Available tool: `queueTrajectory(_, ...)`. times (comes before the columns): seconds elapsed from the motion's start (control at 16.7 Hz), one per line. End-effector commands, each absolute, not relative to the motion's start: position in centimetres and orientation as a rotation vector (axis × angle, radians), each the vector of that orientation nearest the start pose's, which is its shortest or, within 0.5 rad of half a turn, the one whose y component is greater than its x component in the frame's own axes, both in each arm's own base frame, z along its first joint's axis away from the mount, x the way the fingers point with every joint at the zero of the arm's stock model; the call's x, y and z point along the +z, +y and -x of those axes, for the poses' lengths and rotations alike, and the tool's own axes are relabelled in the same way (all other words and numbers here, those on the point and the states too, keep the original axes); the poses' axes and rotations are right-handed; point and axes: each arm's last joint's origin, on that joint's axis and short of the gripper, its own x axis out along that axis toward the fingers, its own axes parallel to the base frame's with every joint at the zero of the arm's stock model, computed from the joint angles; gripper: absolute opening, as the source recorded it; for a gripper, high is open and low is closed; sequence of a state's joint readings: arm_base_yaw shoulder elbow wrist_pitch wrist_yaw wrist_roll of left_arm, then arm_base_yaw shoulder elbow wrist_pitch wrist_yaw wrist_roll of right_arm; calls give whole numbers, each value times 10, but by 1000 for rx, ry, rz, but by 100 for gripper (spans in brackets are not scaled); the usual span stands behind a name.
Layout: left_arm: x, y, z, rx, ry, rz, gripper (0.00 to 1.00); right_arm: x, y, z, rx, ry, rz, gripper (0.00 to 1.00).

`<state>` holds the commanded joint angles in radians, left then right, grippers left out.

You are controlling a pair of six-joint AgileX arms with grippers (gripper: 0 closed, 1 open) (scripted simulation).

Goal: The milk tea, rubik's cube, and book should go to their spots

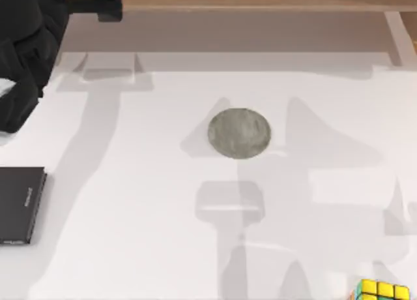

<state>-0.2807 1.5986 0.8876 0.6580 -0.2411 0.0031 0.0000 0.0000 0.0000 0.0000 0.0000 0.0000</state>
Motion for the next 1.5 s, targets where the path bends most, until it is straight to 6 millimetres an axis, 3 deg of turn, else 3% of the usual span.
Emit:
queueTrajectory(0.18, 230, -109, -374, -25, 32, 3, 100, 160, -1, -106, 0, 0, 0, 100)
queueTrajectory(0.36, 227, -120, -387, -26, 2, 12, 100, 160, -1, -106, 0, 0, 0, 100)
queueTrajectory(0.78, 226, -119, -391, -25, 5, 11, 100, 160, -1, -106, 0, 0, 0, 100)
queueTrajectory(1.26, 228, -124, -457, -26, -3, 13, 100, 160, -1, -106, 0, 0, 0, 100)
queueTrajectory(1.5, 227, -123, -467, -26, 1, 12, 100, 160, -1, -106, 0, 0, 0, 100)
